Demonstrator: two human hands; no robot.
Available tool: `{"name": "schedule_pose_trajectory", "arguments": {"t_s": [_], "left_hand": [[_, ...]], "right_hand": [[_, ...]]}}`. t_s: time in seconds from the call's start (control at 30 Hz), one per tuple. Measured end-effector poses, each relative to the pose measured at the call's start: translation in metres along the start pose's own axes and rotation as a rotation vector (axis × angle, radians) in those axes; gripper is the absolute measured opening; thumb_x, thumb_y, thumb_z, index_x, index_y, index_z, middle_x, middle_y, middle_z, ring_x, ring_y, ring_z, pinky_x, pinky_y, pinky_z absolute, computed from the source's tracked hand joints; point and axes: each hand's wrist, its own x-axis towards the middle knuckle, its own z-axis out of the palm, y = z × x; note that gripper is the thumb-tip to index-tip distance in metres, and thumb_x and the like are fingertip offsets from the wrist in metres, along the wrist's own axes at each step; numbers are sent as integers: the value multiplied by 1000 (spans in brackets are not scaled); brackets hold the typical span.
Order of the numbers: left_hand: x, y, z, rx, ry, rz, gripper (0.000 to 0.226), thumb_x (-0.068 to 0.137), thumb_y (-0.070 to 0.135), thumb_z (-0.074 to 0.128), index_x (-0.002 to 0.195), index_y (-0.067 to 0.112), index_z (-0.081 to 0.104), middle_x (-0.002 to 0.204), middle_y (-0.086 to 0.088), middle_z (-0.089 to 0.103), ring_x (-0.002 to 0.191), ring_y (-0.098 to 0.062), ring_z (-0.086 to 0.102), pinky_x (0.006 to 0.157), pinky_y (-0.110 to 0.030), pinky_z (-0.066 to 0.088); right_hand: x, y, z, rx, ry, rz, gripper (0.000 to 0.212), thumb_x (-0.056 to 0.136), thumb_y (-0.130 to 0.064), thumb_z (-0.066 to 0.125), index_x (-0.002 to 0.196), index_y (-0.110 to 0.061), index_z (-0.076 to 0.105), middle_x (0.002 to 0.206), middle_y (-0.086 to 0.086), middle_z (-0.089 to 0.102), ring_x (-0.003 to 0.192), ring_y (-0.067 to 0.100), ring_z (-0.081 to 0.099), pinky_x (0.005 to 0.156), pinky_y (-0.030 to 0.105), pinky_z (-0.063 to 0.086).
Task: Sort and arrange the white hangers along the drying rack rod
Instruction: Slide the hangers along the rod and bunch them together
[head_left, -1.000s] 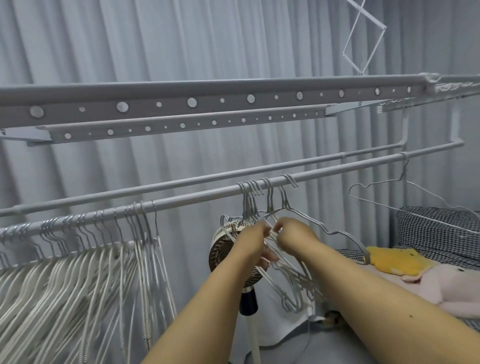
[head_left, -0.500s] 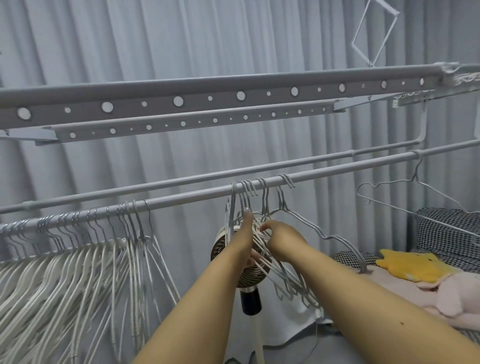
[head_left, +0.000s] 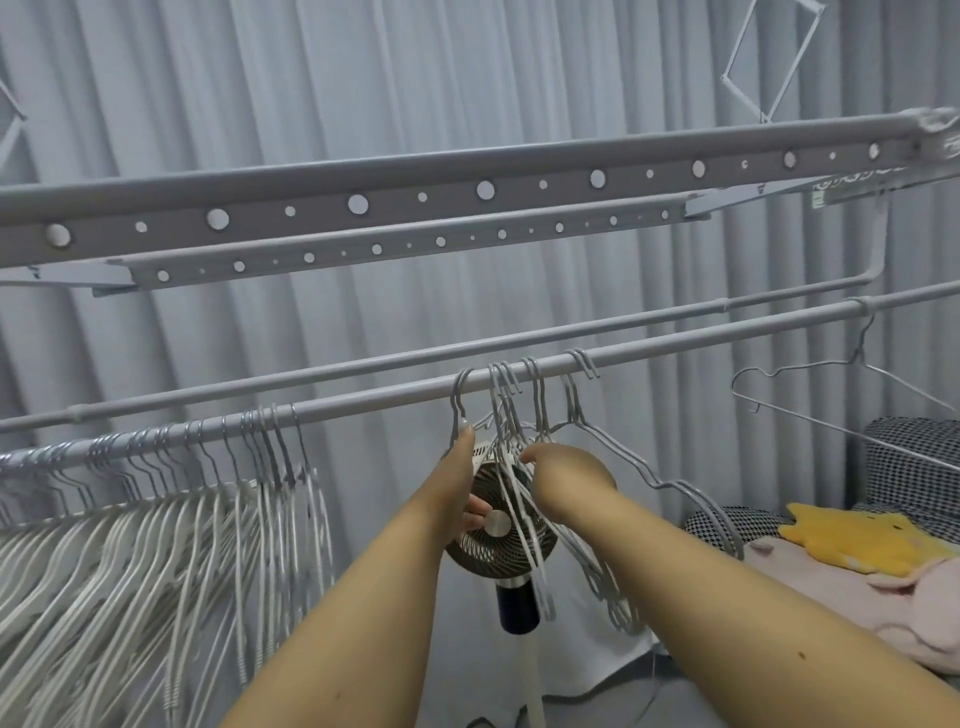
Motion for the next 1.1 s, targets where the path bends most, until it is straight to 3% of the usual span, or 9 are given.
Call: {"name": "schedule_pose_trajectory", "arguments": {"t_s": [0.13,0.2,0.3,0.43,0.57,0.7,0.83,0.97,1.1], "left_hand": [[5,5,-4,62,-18,-7,75,92,72,18,154,30,16,151,-8,31,74,-20,55,70,-30,50],[7,7,-7,57,-18,-35,77,92,72,20,153,26,20,122,-6,48,66,-19,50,73,-33,50],[11,10,-9,70,-5,-64,82,90,74,25,150,19,26,91,2,45,64,-19,48,65,-31,48],[11,10,-14,112,29,-18,77,92,72,21,151,23,25,129,-7,45,80,-23,53,70,-32,50],[13,4,-21,50,151,-1,69,95,67,20,150,25,25,121,-10,42,81,-26,58,74,-35,53],[13,0,-27,-22,324,40,61,99,54,24,149,19,25,109,-8,47,76,-26,57,73,-39,53],[14,-8,-28,-87,304,25,50,101,40,34,142,12,37,112,-11,48,85,-31,60,74,-40,56],[10,-19,-15,-219,104,39,35,96,35,53,104,2,65,75,-13,65,58,-22,61,52,-28,52],[10,-18,-5,-354,93,72,13,92,6,53,93,-2,64,51,-3,48,37,-10,39,46,-22,38]], "right_hand": [[6,-6,3,-78,-39,-7,50,86,-6,56,133,-23,52,139,7,50,120,29,52,97,40,49],[4,-8,3,-150,-6,-10,53,84,-10,60,135,-22,50,140,8,45,127,30,44,99,40,46],[0,-12,5,-332,193,-127,56,80,-14,67,132,-21,47,133,8,43,125,29,36,101,39,38],[5,-15,14,-435,287,-409,70,78,-11,66,139,-28,35,130,5,46,123,27,36,100,40,30],[5,-16,16,-466,263,-548,51,83,-9,61,130,-24,49,123,2,56,120,24,45,100,38,30],[0,-22,18,-260,232,-537,37,85,4,50,118,-13,50,109,11,61,102,31,57,81,38,42],[-2,-25,19,2,67,-450,46,86,2,44,127,-15,36,113,12,57,94,28,55,76,38,46],[-5,-24,18,317,-28,-395,34,89,-5,44,120,-16,39,113,6,55,88,15,55,71,24,46],[-1,-21,19,523,-20,-261,24,92,-4,39,112,-15,45,102,7,57,91,22,57,78,30,47]]}}
